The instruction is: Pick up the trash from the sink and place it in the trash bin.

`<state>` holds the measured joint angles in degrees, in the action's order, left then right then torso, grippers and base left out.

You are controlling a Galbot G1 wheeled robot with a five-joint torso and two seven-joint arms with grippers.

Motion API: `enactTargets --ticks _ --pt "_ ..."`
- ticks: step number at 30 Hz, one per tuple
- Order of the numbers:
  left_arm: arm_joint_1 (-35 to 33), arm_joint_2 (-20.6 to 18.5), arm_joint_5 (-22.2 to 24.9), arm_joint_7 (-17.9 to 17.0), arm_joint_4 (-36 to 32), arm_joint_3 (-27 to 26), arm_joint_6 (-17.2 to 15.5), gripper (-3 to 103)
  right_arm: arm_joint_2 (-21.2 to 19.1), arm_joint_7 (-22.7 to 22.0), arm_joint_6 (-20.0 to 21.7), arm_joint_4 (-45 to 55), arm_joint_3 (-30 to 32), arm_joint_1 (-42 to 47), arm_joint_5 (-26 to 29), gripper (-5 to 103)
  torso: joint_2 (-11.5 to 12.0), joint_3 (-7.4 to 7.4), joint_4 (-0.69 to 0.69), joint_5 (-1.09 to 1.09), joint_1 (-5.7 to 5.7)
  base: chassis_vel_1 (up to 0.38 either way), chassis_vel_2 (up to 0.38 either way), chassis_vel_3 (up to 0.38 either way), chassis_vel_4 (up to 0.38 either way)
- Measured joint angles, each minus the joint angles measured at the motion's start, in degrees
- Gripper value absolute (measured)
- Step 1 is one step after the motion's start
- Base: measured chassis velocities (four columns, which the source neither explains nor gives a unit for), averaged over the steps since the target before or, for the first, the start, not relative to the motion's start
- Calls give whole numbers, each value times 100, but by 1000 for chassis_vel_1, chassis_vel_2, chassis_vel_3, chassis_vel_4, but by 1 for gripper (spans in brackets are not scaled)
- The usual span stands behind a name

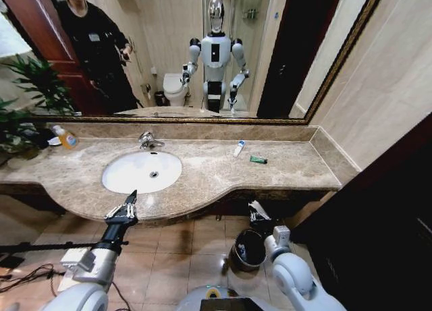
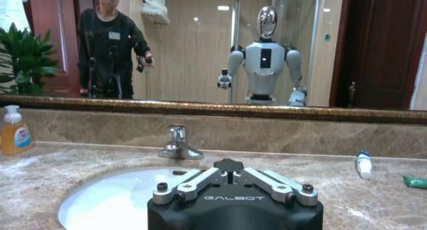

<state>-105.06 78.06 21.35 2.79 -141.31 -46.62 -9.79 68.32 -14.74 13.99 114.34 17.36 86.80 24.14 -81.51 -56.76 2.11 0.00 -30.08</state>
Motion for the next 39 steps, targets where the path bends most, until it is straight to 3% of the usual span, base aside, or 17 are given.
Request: enactTargets --ticks 17,24,32,39 --pt "0 0 0 0 0 0 0 0 359 649 -438 -2488 23 -606 119 0 0 0 0 0 0 0 0 0 0" --pt "0 0 0 0 0 0 0 0 588 806 -447 -3351 16 -949 659 0 0 0 0 0 0 0 0 0 0" --pt "0 0 0 0 0 0 0 0 926 911 -654 -4235 -62 -1384 547 0 0 0 0 -1 0 0 0 0 0" --pt "0 0 0 0 0 0 0 0 1186 1085 -1090 -4953 -64 -1686 202 0 0 0 0 -1 0 0 0 0 0"
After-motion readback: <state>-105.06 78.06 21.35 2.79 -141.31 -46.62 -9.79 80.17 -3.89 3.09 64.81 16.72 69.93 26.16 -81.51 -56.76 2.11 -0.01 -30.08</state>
